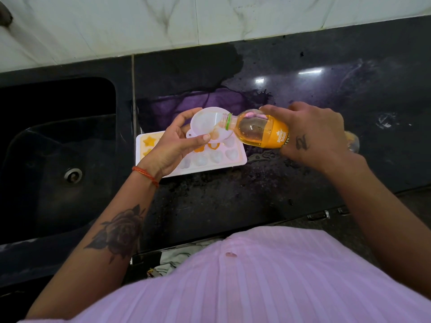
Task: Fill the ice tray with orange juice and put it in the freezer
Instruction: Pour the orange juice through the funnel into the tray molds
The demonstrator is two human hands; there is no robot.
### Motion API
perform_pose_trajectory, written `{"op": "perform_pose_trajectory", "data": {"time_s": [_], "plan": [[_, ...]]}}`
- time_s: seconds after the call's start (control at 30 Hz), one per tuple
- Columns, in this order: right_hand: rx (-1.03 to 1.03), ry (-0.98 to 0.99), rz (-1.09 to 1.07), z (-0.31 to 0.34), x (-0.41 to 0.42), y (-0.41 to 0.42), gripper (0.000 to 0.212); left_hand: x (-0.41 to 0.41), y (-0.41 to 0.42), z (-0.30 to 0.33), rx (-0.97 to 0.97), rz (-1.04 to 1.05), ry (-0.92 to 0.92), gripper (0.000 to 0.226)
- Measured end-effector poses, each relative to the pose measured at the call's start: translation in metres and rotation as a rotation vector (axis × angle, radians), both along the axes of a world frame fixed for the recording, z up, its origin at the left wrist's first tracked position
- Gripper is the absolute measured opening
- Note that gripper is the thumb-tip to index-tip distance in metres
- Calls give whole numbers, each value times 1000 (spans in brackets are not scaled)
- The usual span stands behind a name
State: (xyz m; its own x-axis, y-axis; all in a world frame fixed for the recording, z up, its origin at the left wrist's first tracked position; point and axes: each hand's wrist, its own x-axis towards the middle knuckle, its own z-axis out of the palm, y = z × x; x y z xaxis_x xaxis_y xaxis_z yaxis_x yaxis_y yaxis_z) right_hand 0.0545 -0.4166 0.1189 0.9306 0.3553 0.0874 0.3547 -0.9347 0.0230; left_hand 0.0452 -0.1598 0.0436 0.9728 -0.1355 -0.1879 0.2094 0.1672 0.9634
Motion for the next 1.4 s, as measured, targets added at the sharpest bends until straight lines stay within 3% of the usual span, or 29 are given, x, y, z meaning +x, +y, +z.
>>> {"op": "perform_pose_trajectory", "data": {"time_s": [0.33, 0.6, 0.77, 1.4], "plan": [[222, 112, -49, 0, -2, -9, 90, 7, -5, 8, -26, 3, -28, 64], [143, 35, -86, 4, -6, -23, 78, 17, -20, 3, 4, -44, -21, 59], [114, 6, -78, 5, -8, -26, 70, 18, -24, 4, -21, -61, -6, 68], [0, -31, -89, 2, -6, -23, 70, 18, -21, -1, 23, -72, -3, 63]]}}
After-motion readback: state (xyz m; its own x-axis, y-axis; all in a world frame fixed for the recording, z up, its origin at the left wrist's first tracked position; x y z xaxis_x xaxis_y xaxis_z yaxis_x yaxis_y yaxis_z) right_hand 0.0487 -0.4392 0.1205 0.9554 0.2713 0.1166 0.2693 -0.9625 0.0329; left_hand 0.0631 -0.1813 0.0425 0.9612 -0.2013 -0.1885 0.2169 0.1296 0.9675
